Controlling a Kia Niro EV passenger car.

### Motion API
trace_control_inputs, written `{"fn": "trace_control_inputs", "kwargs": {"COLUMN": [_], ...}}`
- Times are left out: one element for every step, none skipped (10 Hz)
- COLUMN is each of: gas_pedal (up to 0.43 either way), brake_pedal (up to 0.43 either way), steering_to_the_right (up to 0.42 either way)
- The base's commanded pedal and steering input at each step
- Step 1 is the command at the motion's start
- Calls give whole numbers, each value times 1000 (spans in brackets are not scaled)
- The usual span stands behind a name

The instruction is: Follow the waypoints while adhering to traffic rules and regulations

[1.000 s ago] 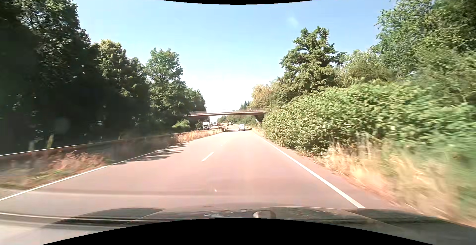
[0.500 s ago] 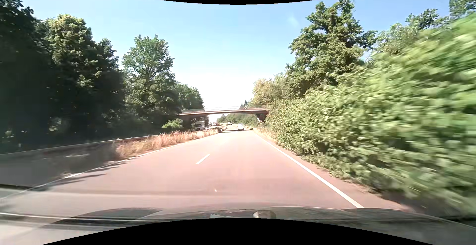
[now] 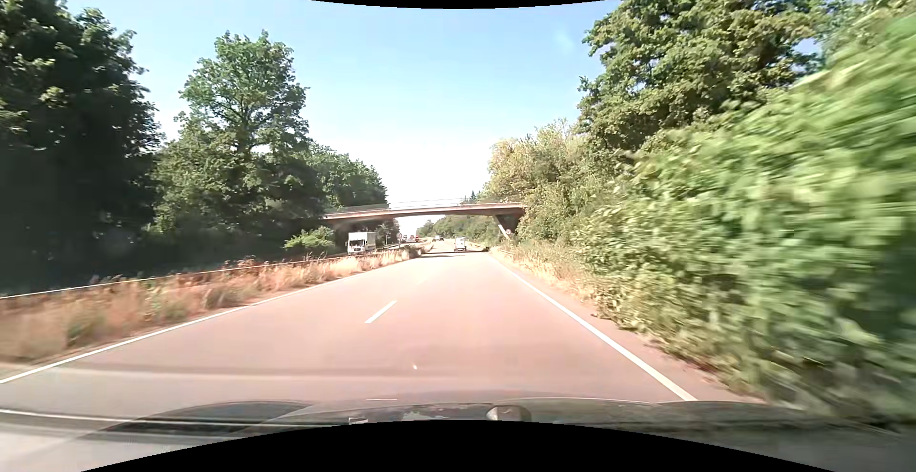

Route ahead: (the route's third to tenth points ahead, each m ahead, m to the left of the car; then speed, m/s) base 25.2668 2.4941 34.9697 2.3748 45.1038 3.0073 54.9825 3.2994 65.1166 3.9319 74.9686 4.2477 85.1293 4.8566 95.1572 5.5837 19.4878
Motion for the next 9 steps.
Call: {"fn": "trace_control_inputs", "kwargs": {"gas_pedal": [177, 177, 177, 177, 177, 177, 177, 177, 177], "brake_pedal": [0, 0, 0, 0, 0, 0, 0, 0, 0], "steering_to_the_right": [-1, -1, -1, -2, -2, -3, -4, -4, -4]}}
